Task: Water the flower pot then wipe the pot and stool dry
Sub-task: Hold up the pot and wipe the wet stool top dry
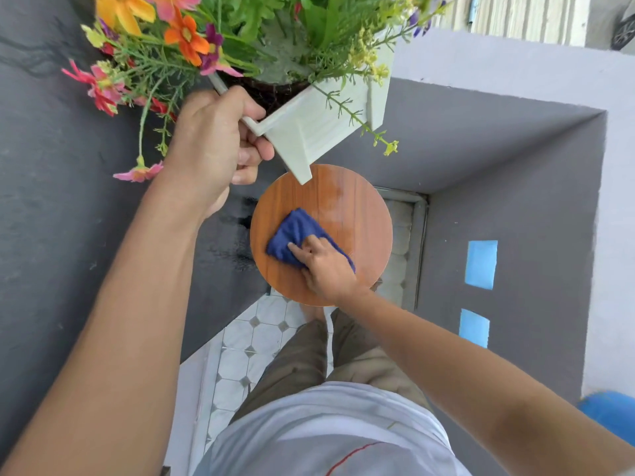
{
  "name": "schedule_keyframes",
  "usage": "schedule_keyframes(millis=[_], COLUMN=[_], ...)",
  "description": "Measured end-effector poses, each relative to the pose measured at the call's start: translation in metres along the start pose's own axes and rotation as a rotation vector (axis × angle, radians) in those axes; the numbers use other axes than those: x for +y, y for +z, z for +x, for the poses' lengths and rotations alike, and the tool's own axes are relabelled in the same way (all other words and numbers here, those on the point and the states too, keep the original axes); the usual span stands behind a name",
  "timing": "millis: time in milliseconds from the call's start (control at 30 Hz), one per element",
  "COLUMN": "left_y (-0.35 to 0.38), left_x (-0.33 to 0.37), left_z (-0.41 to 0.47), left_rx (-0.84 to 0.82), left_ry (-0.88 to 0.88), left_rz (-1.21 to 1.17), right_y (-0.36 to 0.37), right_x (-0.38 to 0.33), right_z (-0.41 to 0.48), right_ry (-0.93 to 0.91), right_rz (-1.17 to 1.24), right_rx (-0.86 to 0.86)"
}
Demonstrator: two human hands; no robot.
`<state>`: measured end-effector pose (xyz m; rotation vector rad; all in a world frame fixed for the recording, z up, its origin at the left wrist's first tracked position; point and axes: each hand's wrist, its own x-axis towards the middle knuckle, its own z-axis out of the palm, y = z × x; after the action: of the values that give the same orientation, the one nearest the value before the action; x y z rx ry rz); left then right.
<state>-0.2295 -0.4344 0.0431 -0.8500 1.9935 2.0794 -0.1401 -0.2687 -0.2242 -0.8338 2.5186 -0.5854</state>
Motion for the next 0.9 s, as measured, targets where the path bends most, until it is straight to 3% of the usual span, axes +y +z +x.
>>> schedule_keyframes(millis=[67, 133, 333, 433, 567, 767, 900], left_y=[0.000, 0.000, -0.001, -0.002, 0.005, 0.011, 0.006], left_x=[0.001, 0.003, 0.003, 0.002, -0.002, -0.012, -0.024], left_z=[0.001, 0.001, 0.000, -0.002, -0.007, -0.011, -0.018], left_rx=[0.010, 0.015, 0.028, 0.040, 0.064, 0.099, 0.077], left_ry=[0.000, 0.001, 0.009, 0.010, 0.000, -0.014, -0.012], left_rz=[0.000, 0.001, 0.018, 0.021, 0.041, 0.033, 0.068], right_y=[0.013, 0.016, -0.041, -0.064, -0.050, -0.001, 0.014], right_x=[-0.008, 0.002, 0.064, 0.063, 0.022, -0.043, -0.025], right_z=[-0.023, -0.041, 0.005, 0.056, 0.099, 0.068, -0.001], right_ry=[-0.204, -0.202, 0.392, 0.509, 0.461, 0.036, 0.076], right_rz=[-0.019, -0.007, 0.081, 0.123, 0.126, 0.083, 0.141], right_rx=[-0.152, -0.127, 0.307, 0.370, 0.306, 0.037, 0.037])
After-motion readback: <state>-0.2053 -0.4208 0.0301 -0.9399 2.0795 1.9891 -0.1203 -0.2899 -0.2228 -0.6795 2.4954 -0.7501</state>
